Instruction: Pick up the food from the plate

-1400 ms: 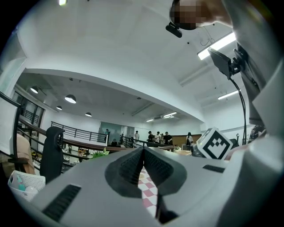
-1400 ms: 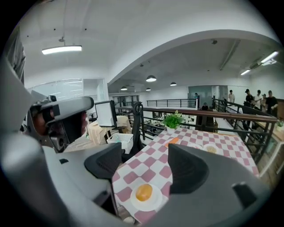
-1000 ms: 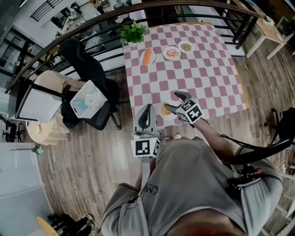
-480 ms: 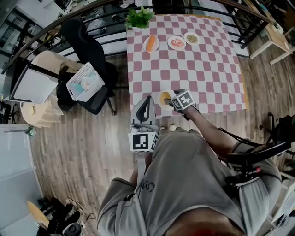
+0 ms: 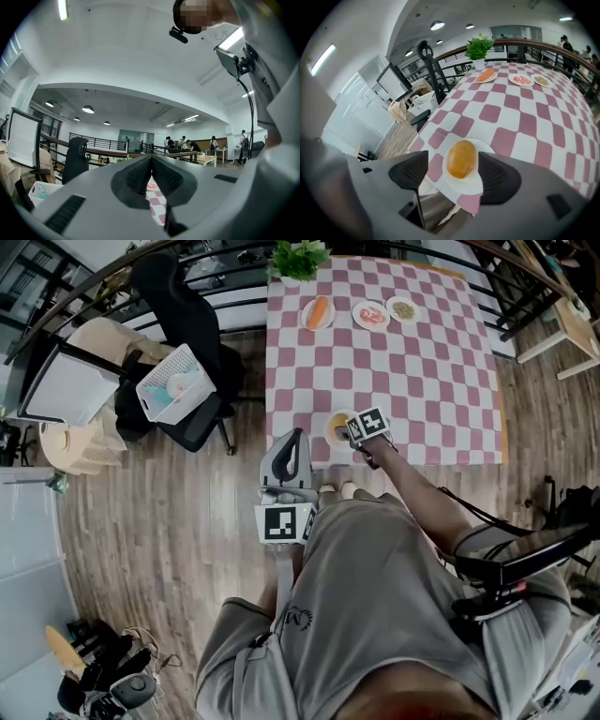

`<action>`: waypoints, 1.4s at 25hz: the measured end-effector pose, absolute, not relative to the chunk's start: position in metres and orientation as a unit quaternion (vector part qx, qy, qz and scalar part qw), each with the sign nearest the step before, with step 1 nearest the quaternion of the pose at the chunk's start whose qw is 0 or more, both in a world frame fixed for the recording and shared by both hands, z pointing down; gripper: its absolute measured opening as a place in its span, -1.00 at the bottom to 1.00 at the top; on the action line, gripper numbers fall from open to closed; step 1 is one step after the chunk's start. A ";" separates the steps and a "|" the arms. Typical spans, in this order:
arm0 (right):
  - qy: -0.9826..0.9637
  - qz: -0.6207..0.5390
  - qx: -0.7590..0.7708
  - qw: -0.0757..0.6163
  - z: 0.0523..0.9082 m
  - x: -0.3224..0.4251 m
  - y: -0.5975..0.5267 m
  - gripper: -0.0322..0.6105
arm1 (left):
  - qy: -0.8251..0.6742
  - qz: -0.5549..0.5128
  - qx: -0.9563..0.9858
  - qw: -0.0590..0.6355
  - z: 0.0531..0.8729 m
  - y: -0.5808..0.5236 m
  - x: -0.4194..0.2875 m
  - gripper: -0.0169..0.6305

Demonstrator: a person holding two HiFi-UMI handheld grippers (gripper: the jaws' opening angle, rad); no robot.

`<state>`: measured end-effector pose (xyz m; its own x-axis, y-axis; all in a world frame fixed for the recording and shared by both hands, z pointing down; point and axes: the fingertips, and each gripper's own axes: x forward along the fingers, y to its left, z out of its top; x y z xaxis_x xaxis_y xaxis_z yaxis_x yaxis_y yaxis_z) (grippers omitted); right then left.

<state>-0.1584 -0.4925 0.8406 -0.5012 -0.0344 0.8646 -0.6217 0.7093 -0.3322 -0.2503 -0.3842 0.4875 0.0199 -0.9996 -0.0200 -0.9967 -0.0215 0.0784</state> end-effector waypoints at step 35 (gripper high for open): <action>-0.703 0.338 0.227 0.583 0.942 -0.167 -0.485 0.18 | -0.716 -0.022 0.698 0.021 0.484 -0.338 -0.235 -0.91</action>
<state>-0.1670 -0.4854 0.9423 -0.2175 0.0733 0.9733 -0.7134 0.6686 -0.2098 -0.2346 -0.3384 0.4841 -0.0257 -0.9997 -0.0003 -0.9978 0.0257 0.0614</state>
